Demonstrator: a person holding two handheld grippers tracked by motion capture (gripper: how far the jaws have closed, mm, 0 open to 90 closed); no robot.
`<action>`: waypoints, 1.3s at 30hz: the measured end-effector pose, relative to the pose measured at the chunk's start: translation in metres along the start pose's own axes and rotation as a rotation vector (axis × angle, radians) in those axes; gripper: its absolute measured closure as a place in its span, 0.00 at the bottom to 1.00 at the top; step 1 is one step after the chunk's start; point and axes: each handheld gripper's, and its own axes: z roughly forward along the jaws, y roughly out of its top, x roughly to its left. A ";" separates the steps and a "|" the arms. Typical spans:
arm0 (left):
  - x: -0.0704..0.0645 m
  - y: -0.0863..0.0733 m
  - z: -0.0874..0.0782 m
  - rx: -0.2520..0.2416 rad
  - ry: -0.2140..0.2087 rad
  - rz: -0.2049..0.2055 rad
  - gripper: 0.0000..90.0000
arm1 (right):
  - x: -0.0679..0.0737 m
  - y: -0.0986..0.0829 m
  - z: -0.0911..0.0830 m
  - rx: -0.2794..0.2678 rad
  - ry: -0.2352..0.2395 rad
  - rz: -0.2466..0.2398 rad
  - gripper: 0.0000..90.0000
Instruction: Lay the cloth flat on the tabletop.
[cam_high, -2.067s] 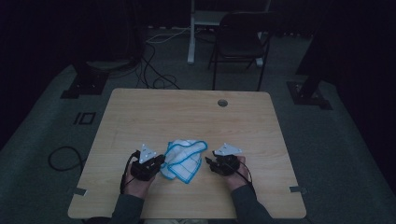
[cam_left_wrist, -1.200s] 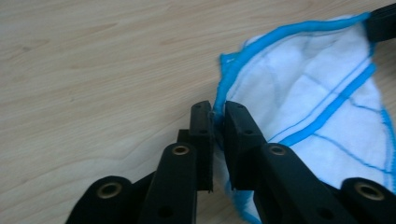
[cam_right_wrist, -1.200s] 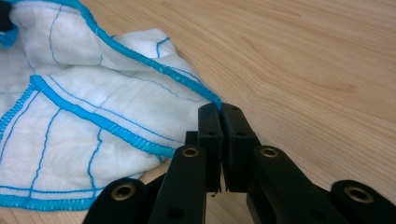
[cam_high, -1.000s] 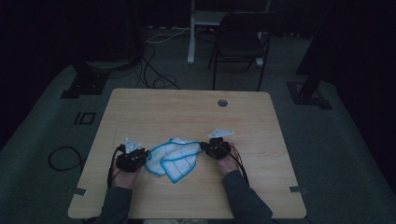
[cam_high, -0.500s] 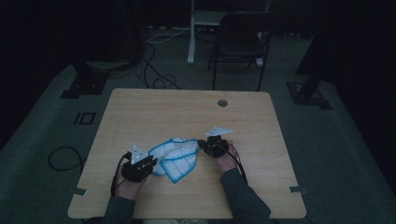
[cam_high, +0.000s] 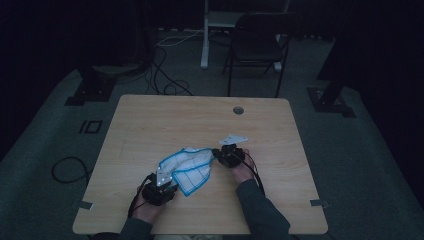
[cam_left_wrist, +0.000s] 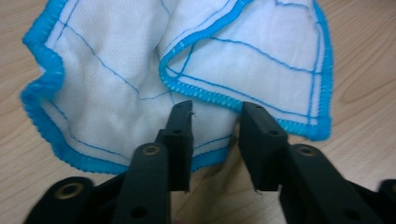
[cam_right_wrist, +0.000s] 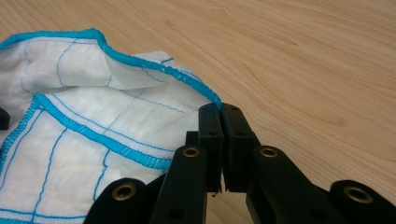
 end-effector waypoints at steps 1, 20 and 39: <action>0.001 0.000 0.000 0.002 0.002 0.001 0.77 | 0.000 0.000 0.000 0.000 -0.003 -0.002 0.98; 0.032 0.002 -0.038 -0.067 -0.065 0.005 0.98 | -0.013 0.004 -0.004 0.011 -0.050 0.016 0.99; 0.068 0.010 -0.055 -0.169 -0.103 -0.083 0.98 | -0.038 0.002 -0.014 0.023 -0.085 0.063 0.99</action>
